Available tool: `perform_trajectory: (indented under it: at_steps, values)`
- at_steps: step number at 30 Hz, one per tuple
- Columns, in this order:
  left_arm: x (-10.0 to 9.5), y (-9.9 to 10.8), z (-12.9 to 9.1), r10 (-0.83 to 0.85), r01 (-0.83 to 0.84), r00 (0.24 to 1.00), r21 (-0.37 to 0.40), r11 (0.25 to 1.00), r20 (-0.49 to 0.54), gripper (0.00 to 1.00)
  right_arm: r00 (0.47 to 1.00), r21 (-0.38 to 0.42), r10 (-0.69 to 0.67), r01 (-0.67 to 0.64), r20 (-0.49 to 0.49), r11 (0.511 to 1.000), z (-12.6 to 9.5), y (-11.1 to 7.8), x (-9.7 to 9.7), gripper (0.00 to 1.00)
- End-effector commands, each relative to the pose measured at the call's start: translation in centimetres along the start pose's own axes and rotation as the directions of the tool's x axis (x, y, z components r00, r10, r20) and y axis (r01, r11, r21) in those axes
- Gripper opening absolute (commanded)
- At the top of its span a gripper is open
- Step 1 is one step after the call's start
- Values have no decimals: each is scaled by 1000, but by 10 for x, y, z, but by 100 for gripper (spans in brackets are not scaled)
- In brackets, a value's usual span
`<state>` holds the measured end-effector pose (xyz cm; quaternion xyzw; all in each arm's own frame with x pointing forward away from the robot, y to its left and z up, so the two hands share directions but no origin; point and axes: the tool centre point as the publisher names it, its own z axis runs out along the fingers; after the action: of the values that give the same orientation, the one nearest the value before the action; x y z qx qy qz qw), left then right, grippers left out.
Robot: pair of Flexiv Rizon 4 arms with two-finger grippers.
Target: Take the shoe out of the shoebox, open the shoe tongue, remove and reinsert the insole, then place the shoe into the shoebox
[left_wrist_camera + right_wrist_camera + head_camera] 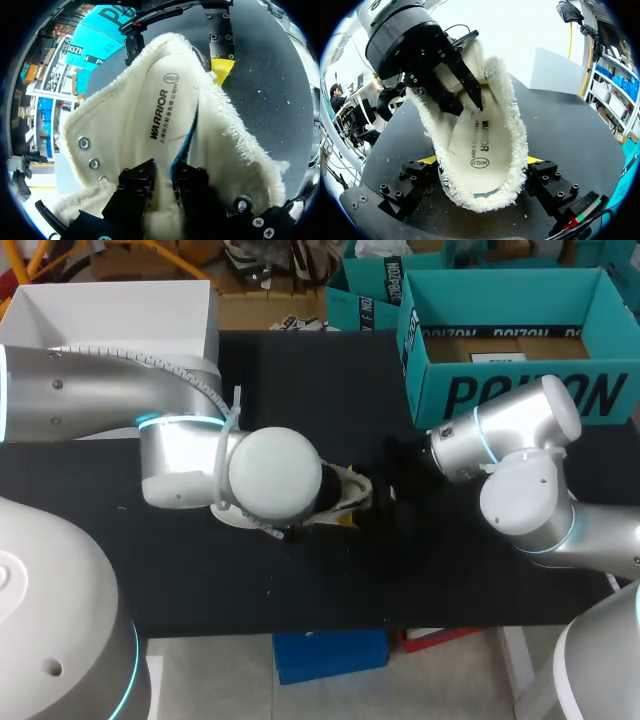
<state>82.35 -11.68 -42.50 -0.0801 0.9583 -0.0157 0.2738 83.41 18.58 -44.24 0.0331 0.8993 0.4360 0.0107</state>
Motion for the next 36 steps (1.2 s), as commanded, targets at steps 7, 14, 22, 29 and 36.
perform_trajectory:
  at_steps: [7,14,22,29,36]
  values:
    - [10,17,5,16,-13,986,23,1000,-165,0,1000,3,2,-2,2,1000,0,-3,-1,0]
    - [13,12,-6,25,-25,950,2,1000,-312,0,1000,3,2,-2,2,1000,0,-3,-1,0]
    - [20,4,-18,56,-61,914,0,998,-402,0,1000,3,2,-2,2,1000,0,-3,-1,0]
    - [20,0,-31,68,-57,882,37,998,-467,0,1000,3,2,-2,2,1000,0,-3,-1,0]
    - [19,1,-35,65,-48,880,48,998,-470,0,1000,3,2,-2,2,1000,0,-3,-1,0]
